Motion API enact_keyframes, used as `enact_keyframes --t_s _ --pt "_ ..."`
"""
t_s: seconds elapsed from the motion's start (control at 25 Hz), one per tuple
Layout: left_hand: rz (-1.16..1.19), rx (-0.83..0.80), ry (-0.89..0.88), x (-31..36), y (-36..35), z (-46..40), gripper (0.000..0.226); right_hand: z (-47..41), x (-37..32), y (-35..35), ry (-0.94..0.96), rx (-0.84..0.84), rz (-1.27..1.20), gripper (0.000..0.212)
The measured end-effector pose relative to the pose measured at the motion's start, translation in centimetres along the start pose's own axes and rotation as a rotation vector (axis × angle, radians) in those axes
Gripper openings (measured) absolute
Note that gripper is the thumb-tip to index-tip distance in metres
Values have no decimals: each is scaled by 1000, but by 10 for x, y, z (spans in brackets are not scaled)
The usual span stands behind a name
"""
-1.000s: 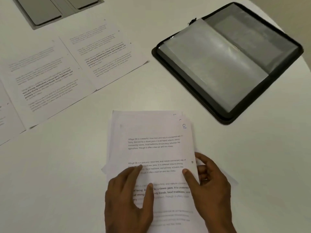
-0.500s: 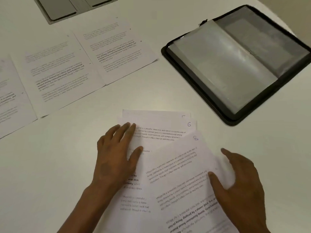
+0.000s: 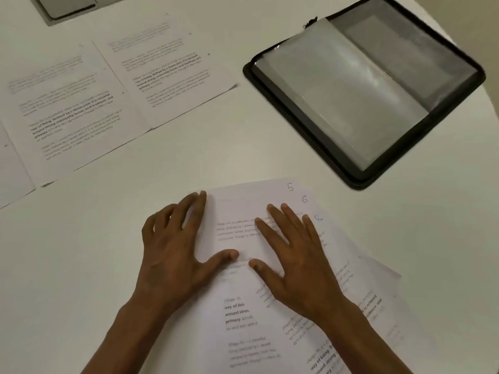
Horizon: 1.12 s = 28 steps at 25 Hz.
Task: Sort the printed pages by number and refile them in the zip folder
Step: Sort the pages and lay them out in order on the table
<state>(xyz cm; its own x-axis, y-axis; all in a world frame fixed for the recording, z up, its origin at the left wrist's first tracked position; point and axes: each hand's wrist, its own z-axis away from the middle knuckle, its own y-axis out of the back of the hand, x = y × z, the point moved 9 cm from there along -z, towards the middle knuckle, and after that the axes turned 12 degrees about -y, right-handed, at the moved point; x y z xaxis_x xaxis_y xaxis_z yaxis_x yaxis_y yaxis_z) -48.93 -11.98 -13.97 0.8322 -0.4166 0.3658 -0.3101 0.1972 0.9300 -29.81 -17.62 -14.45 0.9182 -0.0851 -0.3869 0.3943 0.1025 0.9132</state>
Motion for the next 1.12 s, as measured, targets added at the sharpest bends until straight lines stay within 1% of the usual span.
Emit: enact_keyframes --t_s 0.16,0.24,0.32,0.44,0.56,0.72,0.84,0.92,1.04,1.12 --pt "9 78 13 1 6 -3 73 14 14 8 43 26 -84 67" --pt "20 115 46 -3 8 -5 66 17 18 11 59 33 -109 67" --pt "52 143 111 -12 10 -7 68 19 21 13 62 41 -134 67" --pt "156 169 165 -21 15 -13 80 18 23 13 67 49 -160 68" --pt "242 178 167 -25 20 -19 94 16 22 14 70 53 -138 70" --pt "222 134 163 -32 28 -26 108 14 20 14 77 45 -135 69" --pt "187 137 137 -33 30 -28 106 14 16 15 86 35 -144 68" --pt "210 149 131 -36 31 -29 104 14 14 15 91 32 -149 68" --pt "296 175 157 -43 31 -29 100 12 13 15 103 21 -148 68" --pt "398 206 217 -46 30 -30 94 12 13 15 104 11 -150 68"
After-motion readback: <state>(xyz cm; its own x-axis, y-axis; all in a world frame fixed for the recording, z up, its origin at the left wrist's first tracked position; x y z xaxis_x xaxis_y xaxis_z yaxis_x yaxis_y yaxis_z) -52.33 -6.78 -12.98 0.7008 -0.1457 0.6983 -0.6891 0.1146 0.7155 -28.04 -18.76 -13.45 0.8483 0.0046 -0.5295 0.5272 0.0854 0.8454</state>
